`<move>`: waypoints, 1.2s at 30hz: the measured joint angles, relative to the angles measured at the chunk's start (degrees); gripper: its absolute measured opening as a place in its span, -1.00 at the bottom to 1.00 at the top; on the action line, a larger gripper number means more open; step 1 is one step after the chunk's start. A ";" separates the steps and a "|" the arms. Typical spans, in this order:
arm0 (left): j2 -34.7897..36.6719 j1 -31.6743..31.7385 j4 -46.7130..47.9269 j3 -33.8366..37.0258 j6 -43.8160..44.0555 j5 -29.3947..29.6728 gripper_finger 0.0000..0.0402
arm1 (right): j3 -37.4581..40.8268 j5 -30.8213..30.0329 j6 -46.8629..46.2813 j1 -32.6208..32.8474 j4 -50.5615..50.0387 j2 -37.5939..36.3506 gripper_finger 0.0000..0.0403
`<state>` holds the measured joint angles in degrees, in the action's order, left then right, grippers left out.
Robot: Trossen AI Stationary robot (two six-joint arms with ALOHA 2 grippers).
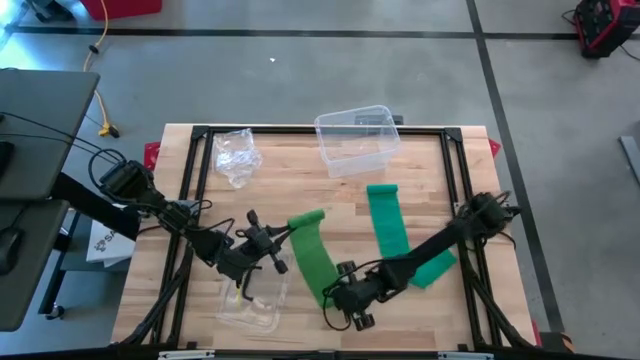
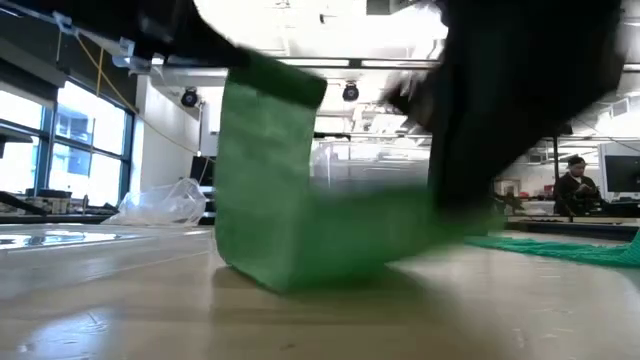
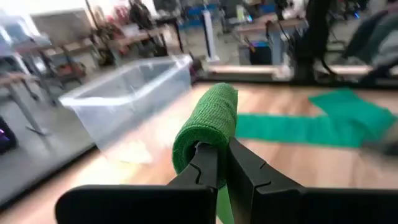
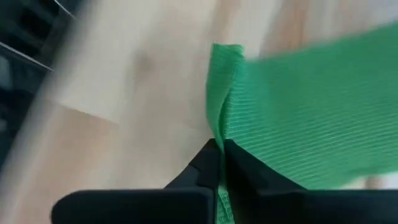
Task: Roll bandage
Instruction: Roll the green bandage
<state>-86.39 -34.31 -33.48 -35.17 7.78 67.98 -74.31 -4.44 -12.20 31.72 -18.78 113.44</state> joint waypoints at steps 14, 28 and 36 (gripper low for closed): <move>-7.98 2.09 6.92 -2.92 12.68 -30.65 -0.96 | -31.31 -41.46 0.41 9.18 -32.17 -13.39 -1.00; -9.33 0.98 11.28 -4.00 19.74 -17.70 -0.96 | -35.94 -18.51 -7.08 7.50 -48.46 -13.20 -1.00; -9.33 5.89 12.95 -3.98 20.17 -23.44 -0.96 | -35.14 -22.15 -14.13 17.62 -49.73 -14.17 -1.00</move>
<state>-95.72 -28.42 -20.53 -39.16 27.95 44.53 -109.45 -26.59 -26.33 49.34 -68.51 99.26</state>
